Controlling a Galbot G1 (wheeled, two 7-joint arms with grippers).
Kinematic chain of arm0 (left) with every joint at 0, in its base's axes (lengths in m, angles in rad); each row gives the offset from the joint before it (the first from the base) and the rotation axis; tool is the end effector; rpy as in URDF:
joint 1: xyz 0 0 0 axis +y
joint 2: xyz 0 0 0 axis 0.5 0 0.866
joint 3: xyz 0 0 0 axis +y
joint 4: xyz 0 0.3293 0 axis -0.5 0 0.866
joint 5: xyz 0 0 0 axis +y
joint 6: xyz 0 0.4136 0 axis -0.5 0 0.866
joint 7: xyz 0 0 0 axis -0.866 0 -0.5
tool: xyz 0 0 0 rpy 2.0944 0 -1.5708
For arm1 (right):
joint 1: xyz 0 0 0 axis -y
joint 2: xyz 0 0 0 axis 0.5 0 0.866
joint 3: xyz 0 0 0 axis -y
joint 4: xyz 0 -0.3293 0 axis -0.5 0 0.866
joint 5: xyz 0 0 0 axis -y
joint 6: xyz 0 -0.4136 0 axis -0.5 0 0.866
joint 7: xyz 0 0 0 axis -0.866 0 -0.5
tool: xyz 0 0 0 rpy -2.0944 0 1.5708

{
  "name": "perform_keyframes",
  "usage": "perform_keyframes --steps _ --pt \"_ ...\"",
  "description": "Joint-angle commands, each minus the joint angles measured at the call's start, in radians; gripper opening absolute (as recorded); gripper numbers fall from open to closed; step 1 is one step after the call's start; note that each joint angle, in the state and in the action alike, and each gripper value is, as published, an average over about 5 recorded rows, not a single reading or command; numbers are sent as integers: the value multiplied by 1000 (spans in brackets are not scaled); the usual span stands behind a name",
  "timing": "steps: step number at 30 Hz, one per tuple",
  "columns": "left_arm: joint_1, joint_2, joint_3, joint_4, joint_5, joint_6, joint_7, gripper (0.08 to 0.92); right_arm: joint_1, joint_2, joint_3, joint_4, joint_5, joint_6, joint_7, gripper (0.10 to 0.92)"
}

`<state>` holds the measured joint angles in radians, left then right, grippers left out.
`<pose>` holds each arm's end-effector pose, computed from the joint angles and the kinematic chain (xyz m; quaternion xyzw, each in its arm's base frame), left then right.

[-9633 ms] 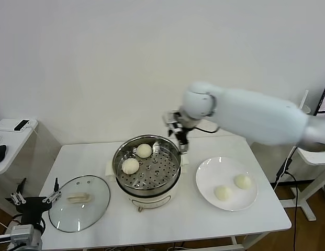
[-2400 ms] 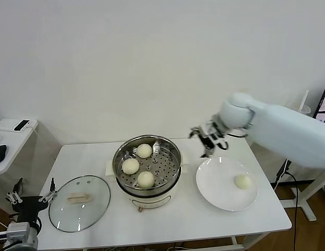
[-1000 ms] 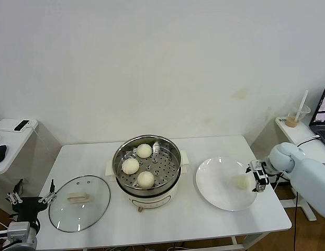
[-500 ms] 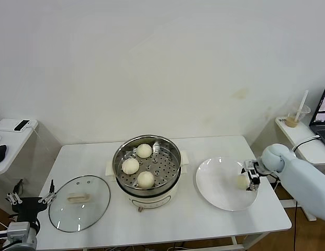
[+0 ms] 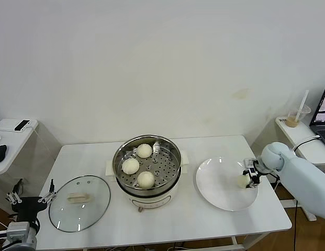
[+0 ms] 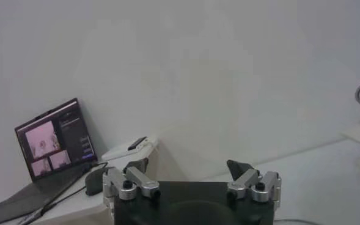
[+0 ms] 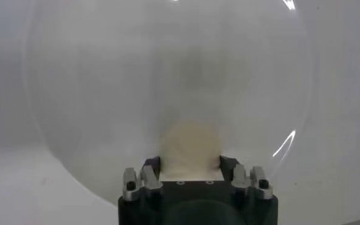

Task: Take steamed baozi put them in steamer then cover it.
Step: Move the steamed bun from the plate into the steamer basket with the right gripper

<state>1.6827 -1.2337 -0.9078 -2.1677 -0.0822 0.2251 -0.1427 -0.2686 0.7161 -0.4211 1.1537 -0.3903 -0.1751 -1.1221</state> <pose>0.2262 0.1530 -0.2277 0.1494 -0.9647 -0.2016 0.0800 0.5491 -0.1737 -0.2411 0.4430 -0.5568 0.5516 0.4353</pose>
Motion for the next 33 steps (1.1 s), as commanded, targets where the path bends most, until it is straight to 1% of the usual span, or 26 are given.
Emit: perform_keyframes --steps 1,9,14,19,23,28,33 --pt "0 -4 0 -5 0 -1 -1 823 61 -45 -22 66 81 -35 -37 571" --pt "4 1 -1 -16 -1 0 -2 823 265 -116 -172 183 201 -79 -46 568" --pt "4 3 0 -18 -1 1 -2 823 511 -89 -352 211 311 -112 -38 568" --pt "4 2 0 -15 -1 1 -2 823 724 9 -509 232 454 -160 -9 568" --pt "3 -2 2 -13 0 1 -2 823 832 113 -598 252 559 -215 28 568" --pt "1 -8 2 -9 1 1 -2 823 880 245 -652 257 651 -283 76 575" --pt "1 -17 -6 -7 0 -1 -1 823 857 360 -683 237 726 -346 129 577"
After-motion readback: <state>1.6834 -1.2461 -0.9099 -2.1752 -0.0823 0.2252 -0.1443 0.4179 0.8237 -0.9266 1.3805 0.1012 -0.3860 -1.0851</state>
